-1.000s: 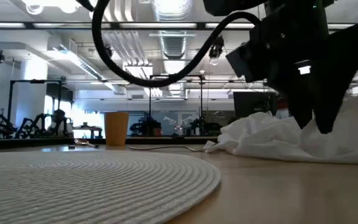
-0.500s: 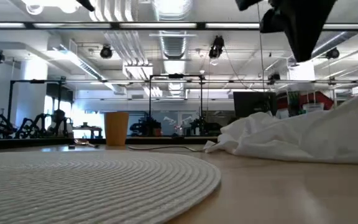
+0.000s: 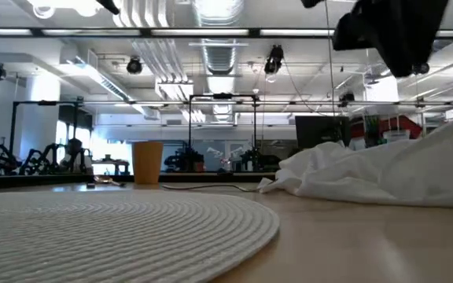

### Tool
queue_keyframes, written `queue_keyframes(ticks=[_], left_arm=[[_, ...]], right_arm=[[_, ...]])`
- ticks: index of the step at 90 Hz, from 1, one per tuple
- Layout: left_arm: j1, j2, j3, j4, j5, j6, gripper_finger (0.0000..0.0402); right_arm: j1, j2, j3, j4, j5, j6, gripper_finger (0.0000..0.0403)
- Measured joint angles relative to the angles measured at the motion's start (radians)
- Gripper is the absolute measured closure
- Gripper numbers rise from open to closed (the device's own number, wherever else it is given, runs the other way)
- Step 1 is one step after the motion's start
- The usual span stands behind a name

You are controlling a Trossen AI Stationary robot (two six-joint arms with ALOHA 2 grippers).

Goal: Set table place
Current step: Fold the white napkin

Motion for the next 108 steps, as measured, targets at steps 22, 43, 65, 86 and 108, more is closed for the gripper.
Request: queue_keyframes(ticks=[22,43,65,86,108], left_arm=[[0.000,-0.003,0.000,-0.004,0.000,0.004,0.0228],[0.000,-0.010,0.000,-0.005,0.000,0.004,0.0229],[0.000,-0.020,0.000,-0.013,0.000,0.004,0.0224],[0.000,-0.033,0.000,-0.013,0.000,0.004,0.0234],[0.000,-0.043,0.000,-0.013,0.000,0.004,0.0229]], right_arm=[[0.010,0.085,0.000,0.010,0.027,-0.021,0.0162],[-0.005,0.113,0.000,0.021,0.124,-0.045,0.0167],[-0.007,0.117,-0.014,0.022,0.124,-0.097,0.0186],[-0.013,0.117,-0.096,0.022,0.124,-0.118,0.0188],[-0.022,0.117,-0.132,0.027,0.158,-0.119,0.0210]])
